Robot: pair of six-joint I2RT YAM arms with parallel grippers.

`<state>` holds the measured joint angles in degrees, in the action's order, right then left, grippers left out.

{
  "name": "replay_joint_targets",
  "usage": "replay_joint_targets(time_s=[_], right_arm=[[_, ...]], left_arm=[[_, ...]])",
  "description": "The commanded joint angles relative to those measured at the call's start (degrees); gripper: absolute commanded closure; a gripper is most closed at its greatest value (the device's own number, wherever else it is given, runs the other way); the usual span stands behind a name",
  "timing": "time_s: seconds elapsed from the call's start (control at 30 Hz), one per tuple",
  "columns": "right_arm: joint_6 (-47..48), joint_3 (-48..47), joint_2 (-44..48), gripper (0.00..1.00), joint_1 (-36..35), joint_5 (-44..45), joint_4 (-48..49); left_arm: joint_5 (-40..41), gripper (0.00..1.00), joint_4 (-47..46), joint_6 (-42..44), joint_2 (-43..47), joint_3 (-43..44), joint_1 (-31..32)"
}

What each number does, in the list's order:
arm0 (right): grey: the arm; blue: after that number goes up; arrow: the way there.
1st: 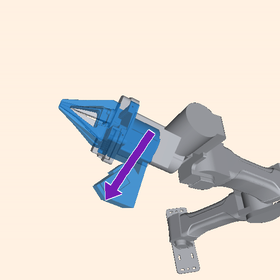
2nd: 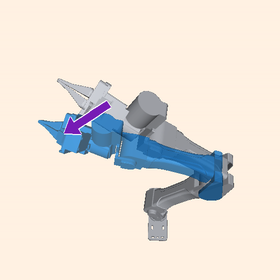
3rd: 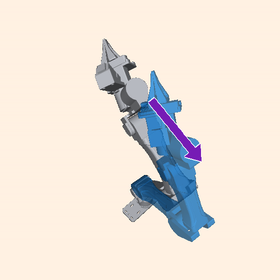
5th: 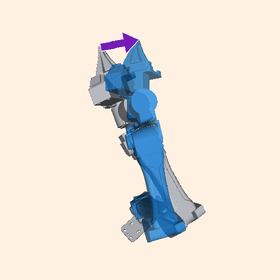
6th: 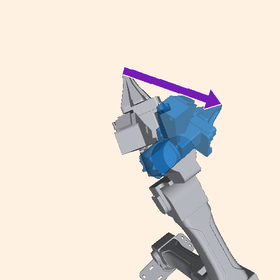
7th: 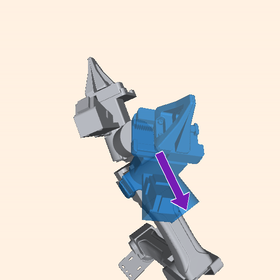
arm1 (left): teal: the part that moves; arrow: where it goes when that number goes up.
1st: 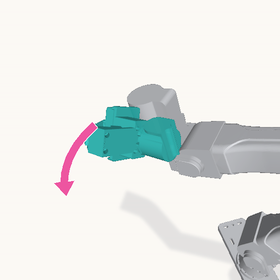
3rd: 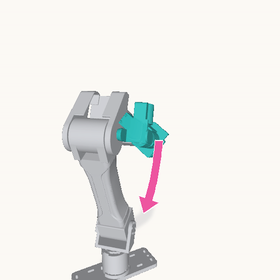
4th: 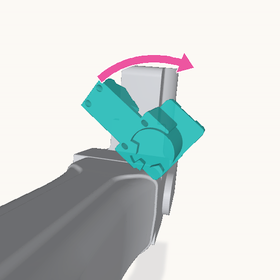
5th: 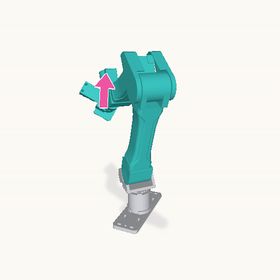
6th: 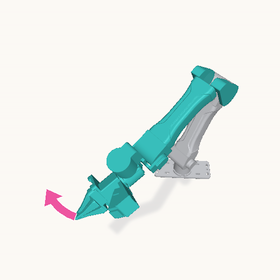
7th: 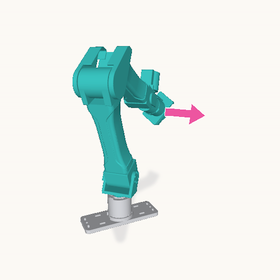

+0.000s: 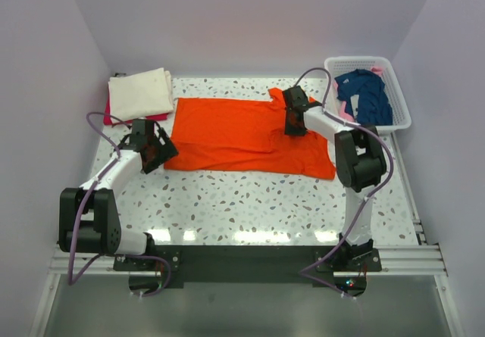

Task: Fold and stack the t-shirts
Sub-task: Fold the tshirt

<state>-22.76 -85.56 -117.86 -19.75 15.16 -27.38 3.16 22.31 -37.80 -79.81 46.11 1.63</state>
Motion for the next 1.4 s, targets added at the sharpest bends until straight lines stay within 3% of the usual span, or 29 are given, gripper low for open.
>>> replay_joint_targets(time_s=[0.0, 0.37, 0.57, 0.7, 0.9, 1.1, 1.13, 1.37], right_arm=[[1.1, -4.3, -0.6, 0.71, 0.9, 2.8, 0.0], [2.7, -12.3, -6.1, 0.66, 2.8, 3.5, -0.1], [3.2, -16.8, -5.4, 0.45, 5.0, 3.9, -2.5], [2.4, -14.7, 0.9, 0.38, 5.6, 4.0, -4.0], [-2.2, -0.2, 16.3, 0.38, 5.6, 2.6, -5.7], [-8.1, 21.0, 31.0, 0.43, 6.1, -2.9, -0.8], [-8.7, 25.0, 34.2, 0.48, 6.1, -3.3, -0.1], [-11.9, 37.4, 43.1, 0.5, 6.7, -5.0, 2.0]], left_arm=[[-0.5, 0.17, -1.7, 1.5, -0.1, 1.9, -0.4], [-1.7, 0.17, -1.9, 2.1, -0.4, 2.2, -0.4], [-1.3, 0.16, -1.3, 2.5, 0.0, 2.4, -0.4], [1.0, 0.16, 0.5, 2.2, 1.0, 2.5, -0.4], [6.9, 0.17, 3.9, -0.6, 4.9, 0.5, -0.4], [3.4, 0.25, 1.3, -2.3, 4.3, -1.9, -0.4], [2.4, 0.27, 0.8, -3.0, 3.4, -2.0, -0.4], [1.2, 0.37, -3.2, -5.0, -1.9, -2.8, -0.5]])
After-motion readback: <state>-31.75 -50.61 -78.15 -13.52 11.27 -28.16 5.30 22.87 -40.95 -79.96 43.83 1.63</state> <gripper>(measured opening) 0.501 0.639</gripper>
